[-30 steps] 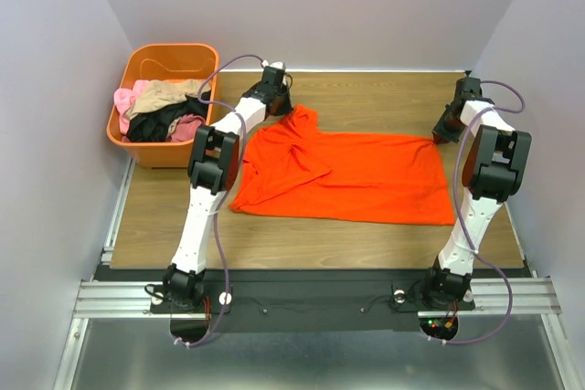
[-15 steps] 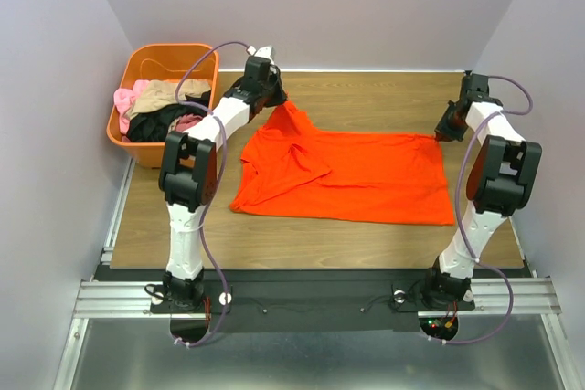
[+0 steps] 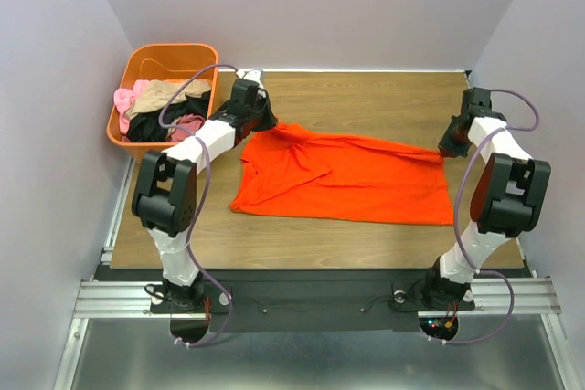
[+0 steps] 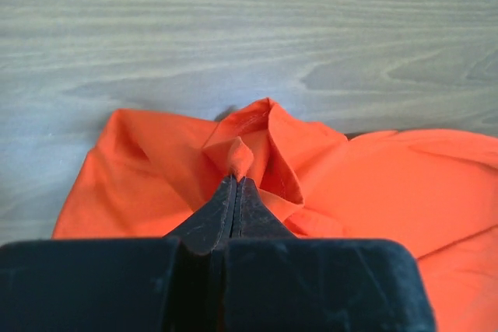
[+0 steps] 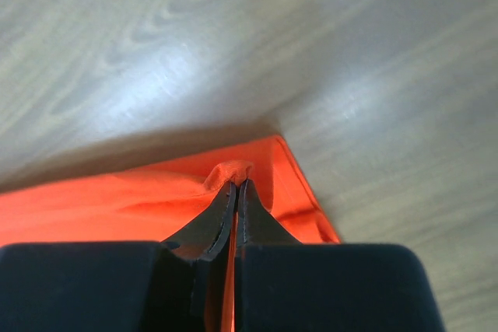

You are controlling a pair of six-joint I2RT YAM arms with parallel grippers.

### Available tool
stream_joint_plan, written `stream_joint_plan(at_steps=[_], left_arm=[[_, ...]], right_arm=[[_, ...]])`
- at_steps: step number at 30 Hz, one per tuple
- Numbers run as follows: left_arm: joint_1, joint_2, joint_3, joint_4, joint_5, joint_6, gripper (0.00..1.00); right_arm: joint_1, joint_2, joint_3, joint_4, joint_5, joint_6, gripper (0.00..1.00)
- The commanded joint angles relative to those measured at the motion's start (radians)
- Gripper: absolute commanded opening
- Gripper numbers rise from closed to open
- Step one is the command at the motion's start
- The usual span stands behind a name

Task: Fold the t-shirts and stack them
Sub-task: Fold the tshirt

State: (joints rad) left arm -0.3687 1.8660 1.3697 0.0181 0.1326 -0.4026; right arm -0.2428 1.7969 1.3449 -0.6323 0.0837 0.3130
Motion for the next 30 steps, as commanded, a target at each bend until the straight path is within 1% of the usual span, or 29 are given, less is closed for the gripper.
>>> stream_joint_plan(at_steps=[1,7,12,20,25,27,28,29,30], left_arm=[[-0.004,-0.158,-0.075,0.054,0.01,0.002,0.0],[-0.022,-0.275,-0.234,0.055,-0.024,0.008,0.0],[-0.038,-0.373,-0.355,0.048,-0.041,0.008,0.0],[-0.065,-0.513,-0.492,0.04,-0.077,-0.011,0.0],[-0.078,-0.58,-0.563,-0.003,-0.061,-0.027,0.0],[-0.09,-0.608,-0.59,-0.038,-0.047,-0.039,0.21],[-0.095,-0.619,-0.6,-0.05,-0.048,-0.042,0.29],[-0.099,-0.633,-0.606,-0.075,-0.047,-0.045,0.43],[-0.104,-0.646,-0.618,-0.086,-0.048,-0.051,0.47]], right_arm=[[-0.001,-0.085,-0.052,0.003,0.085,-0.002,0.0],[-0.001,-0.117,-0.116,0.002,0.134,0.006,0.0],[-0.001,-0.119,-0.133,0.003,0.139,0.009,0.01],[-0.001,-0.125,-0.138,0.003,0.134,0.008,0.0],[-0.001,-0.146,-0.176,0.003,0.156,0.005,0.0],[-0.001,-0.163,-0.199,0.002,0.163,0.015,0.01],[-0.001,-0.172,-0.199,0.002,0.168,0.02,0.04],[-0.001,-0.182,-0.217,0.002,0.175,0.024,0.11],[-0.001,-0.191,-0.227,0.0,0.182,0.035,0.28]])
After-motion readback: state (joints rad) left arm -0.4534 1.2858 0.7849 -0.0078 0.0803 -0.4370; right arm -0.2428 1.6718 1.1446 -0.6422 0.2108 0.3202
